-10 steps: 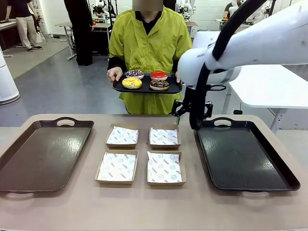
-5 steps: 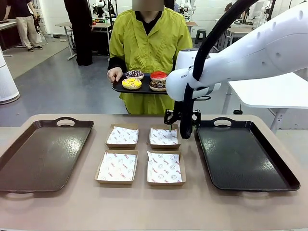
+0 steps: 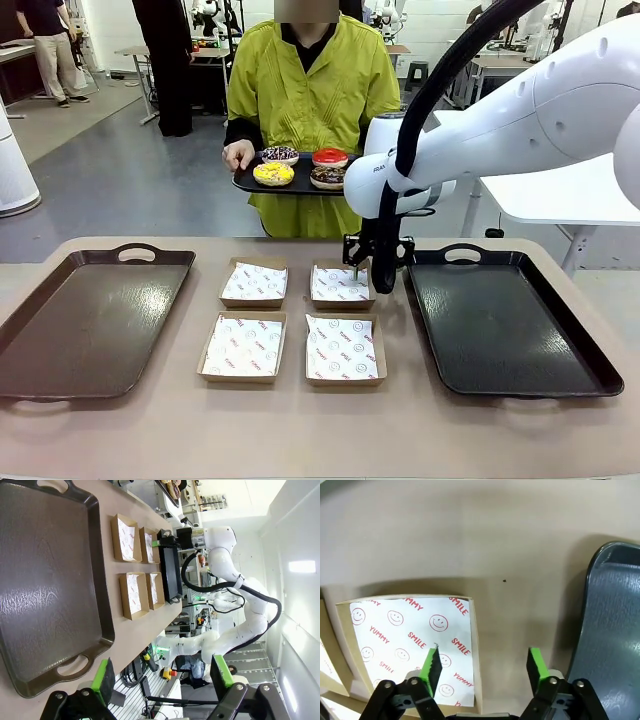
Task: Individually package the donuts and arrange them on the tray.
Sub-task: Pick up one Paper togo box.
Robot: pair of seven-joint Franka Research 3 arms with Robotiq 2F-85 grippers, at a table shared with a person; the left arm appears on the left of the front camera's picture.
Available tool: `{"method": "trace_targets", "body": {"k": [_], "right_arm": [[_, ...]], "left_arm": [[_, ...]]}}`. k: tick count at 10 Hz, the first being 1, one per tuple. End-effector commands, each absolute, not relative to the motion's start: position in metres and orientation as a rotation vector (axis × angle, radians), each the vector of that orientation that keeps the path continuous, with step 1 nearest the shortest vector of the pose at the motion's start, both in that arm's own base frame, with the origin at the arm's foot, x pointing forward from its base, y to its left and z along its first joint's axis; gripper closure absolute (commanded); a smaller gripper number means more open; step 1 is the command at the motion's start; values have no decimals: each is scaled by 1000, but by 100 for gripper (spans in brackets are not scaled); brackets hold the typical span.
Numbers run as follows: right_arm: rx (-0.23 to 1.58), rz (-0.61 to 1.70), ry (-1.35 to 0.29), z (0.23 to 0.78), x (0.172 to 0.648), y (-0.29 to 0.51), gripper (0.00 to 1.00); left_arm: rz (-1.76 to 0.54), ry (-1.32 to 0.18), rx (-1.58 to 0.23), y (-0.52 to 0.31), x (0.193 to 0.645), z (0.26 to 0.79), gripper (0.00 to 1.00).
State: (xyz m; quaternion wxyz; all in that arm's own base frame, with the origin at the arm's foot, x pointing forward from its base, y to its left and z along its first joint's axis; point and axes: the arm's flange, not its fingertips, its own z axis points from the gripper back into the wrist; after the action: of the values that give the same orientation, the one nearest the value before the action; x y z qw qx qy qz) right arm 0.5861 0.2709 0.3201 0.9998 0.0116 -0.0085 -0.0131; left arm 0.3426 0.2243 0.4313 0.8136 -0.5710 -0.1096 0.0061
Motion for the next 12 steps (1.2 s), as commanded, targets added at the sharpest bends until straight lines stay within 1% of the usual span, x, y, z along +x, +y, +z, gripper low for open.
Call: {"method": "trace_targets", "body": {"k": [1,3,4,5,6,12], "right_arm": [[58,-12,-9,320,592,269,100],[60,-16,-8,320,593,269,100],[57,-22,-5,319,593,267,86],[57,-27,-6,321,593,267,97],[55,-31,-9,322,593,267,100],[63,-67,-5,332,590,268,100]], "left_arm": [[12,-240,-1224,225,341,433,0],[12,-240,-1224,225,341,433,0],[12,-240,-1224,225,341,433,0],[12,-240,-1224,225,341,433,0],[12,-240,-1224,225,341,433,0],[12,-240,-1224,225,341,433,0]]}}
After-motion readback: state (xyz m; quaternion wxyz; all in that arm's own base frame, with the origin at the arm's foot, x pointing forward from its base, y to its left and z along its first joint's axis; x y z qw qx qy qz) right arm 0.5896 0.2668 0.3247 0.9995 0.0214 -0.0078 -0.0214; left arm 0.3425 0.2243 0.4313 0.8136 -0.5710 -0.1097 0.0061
